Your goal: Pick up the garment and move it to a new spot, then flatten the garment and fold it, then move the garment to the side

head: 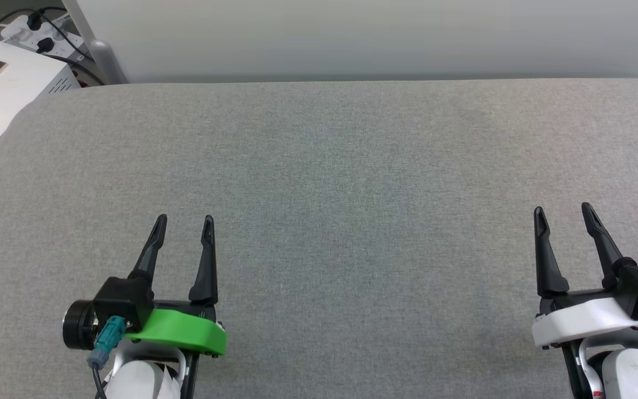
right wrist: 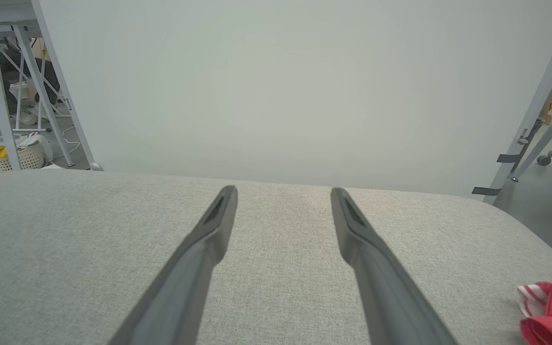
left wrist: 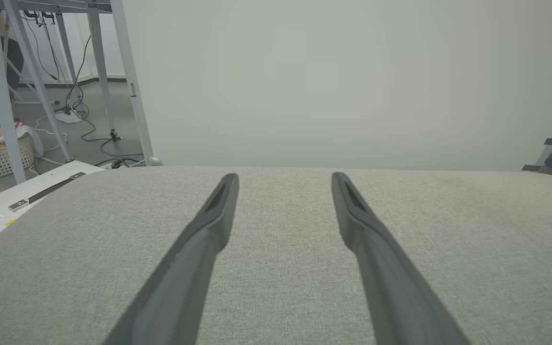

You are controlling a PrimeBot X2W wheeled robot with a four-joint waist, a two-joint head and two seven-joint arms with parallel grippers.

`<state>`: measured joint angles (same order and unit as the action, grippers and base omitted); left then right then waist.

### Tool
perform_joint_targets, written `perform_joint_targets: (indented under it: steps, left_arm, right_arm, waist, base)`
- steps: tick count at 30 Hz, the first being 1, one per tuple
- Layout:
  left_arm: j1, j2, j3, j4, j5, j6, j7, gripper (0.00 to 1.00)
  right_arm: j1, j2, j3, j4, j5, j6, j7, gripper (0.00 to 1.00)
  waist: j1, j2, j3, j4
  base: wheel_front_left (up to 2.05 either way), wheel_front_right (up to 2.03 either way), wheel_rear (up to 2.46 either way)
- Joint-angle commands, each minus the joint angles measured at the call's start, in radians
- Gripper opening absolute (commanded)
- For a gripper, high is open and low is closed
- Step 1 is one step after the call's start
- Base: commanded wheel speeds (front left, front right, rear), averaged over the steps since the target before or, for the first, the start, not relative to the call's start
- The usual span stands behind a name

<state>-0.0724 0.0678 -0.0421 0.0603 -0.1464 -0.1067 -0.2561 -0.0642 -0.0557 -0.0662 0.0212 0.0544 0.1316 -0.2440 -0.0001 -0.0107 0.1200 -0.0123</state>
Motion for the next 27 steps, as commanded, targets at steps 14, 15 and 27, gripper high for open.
perform_joint_targets:
  steps: [14,15,27]
  left_arm:
    - [0.019,-0.014,0.033,0.009,0.005,-0.017,-0.006,1.0]
    - [0.019,-0.015,0.034,0.01,0.006,-0.018,-0.006,1.0]
    - [0.002,-0.01,0.031,0.005,0.002,-0.009,0.01,0.0]
  right_arm:
    - [0.005,0.005,0.007,0.017,0.001,-0.001,-0.016,1.0]
    - [0.004,0.005,0.008,0.017,0.001,-0.001,-0.016,1.0]
    - [0.002,0.004,0.011,0.018,0.001,0.0,0.001,0.0]
  waist:
    - [0.0001,0.0107,-0.01,0.0]
    - [0.0001,0.0107,-0.01,-0.001]
    - [0.0001,0.0003,-0.013,-0.003]
  base:
    - [0.0,0.0,0.0]
    - [0.0,0.0,0.0]
    - [0.0,0.0,0.0]
